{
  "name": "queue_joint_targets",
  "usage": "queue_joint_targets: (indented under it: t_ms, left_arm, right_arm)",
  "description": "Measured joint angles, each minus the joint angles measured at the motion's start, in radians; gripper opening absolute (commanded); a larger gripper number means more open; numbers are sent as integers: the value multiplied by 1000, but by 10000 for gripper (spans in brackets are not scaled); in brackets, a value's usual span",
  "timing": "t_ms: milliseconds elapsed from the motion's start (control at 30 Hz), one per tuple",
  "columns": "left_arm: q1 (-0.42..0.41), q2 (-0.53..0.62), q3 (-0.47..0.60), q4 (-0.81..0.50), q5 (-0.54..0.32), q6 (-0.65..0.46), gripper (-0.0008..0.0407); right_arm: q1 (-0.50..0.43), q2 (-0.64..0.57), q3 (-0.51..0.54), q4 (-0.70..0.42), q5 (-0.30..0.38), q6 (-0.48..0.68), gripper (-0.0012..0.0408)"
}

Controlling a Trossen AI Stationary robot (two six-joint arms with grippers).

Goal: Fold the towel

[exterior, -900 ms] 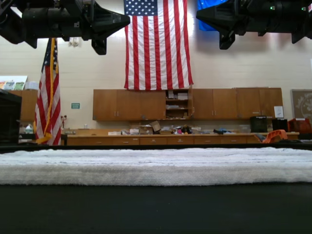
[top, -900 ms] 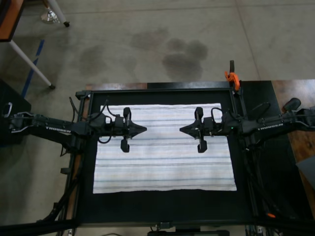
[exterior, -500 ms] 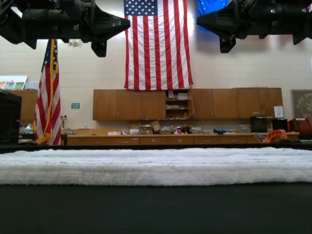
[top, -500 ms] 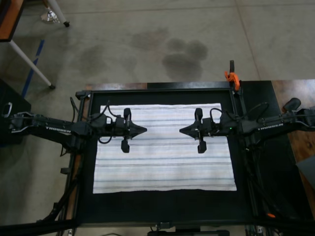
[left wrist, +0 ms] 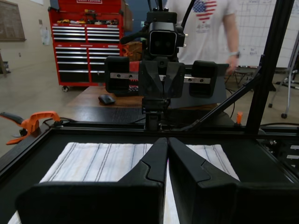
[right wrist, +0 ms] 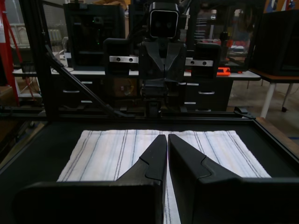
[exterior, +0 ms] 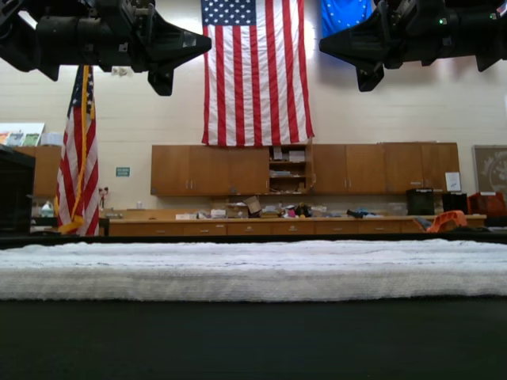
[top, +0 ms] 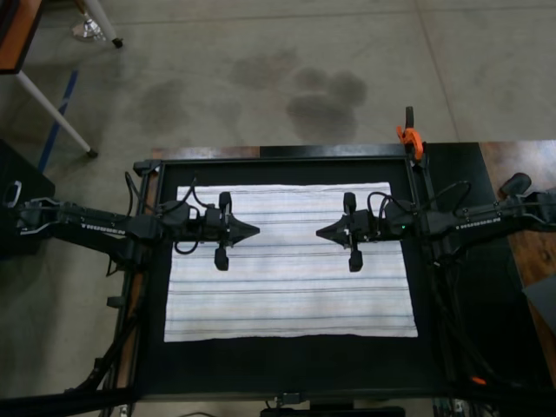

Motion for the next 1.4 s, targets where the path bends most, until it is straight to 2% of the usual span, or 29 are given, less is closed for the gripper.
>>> queue_joint_targets:
  t_ms: [1400]
  left_arm:
    - [0,0,-1,0,0,-1,0]
  right_arm:
    - [0,0,6,-25,0,0,1]
